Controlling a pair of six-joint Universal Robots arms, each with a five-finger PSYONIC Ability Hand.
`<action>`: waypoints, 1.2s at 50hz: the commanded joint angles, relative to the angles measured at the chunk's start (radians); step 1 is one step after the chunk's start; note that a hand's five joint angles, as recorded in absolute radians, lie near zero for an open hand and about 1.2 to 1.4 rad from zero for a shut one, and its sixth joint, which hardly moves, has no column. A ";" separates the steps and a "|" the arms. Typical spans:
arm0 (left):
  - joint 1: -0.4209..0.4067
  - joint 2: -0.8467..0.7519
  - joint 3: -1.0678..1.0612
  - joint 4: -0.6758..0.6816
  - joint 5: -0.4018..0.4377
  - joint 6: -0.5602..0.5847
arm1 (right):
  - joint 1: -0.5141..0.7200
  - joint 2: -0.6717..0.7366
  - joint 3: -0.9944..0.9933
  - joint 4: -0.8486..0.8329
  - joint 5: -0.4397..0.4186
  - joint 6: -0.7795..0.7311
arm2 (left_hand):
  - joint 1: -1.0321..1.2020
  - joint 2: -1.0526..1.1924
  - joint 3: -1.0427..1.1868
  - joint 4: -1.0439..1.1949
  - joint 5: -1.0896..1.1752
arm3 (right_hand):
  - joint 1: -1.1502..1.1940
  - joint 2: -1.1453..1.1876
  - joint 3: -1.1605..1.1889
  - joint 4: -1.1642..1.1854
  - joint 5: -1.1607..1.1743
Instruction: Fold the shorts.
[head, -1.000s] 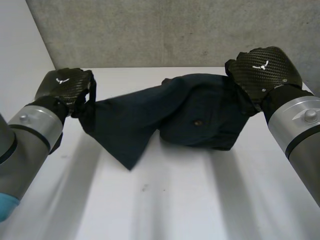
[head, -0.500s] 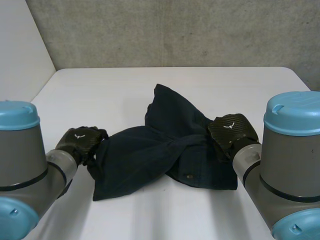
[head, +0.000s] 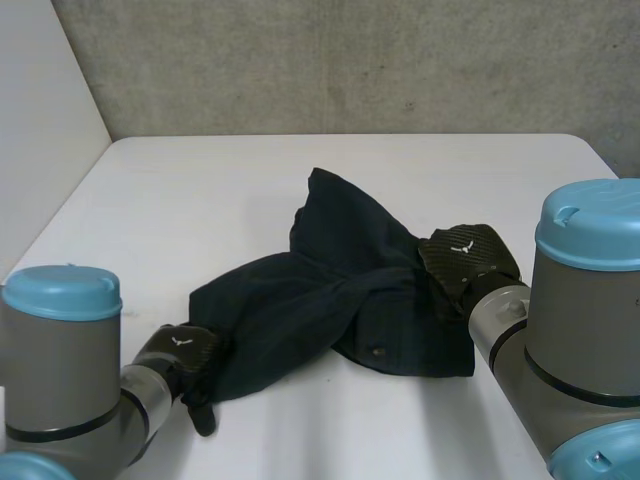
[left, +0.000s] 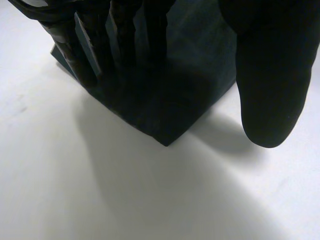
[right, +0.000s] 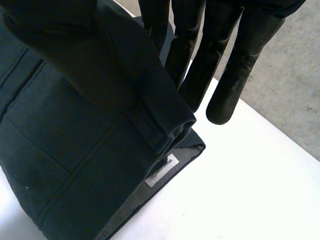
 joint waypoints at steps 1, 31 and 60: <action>-0.008 -0.022 0.027 0.047 -0.001 -0.024 | -0.001 -0.011 0.000 0.002 0.002 0.016 | 0.161 0.153 0.164 0.161 0.157 | 0.432 0.224 0.215 0.209 0.253; -0.030 -0.079 0.101 0.173 -0.012 -0.038 | -0.001 -0.084 -0.003 0.002 -0.001 0.019 | 1.071 1.062 1.074 1.071 1.067 | 0.432 0.224 0.215 0.209 0.253; -0.002 0.492 0.213 -0.220 0.051 0.212 | -0.004 -0.317 -0.072 0.284 0.014 -0.382 | 1.071 1.063 1.074 1.071 1.067 | 0.432 0.224 0.215 0.209 0.253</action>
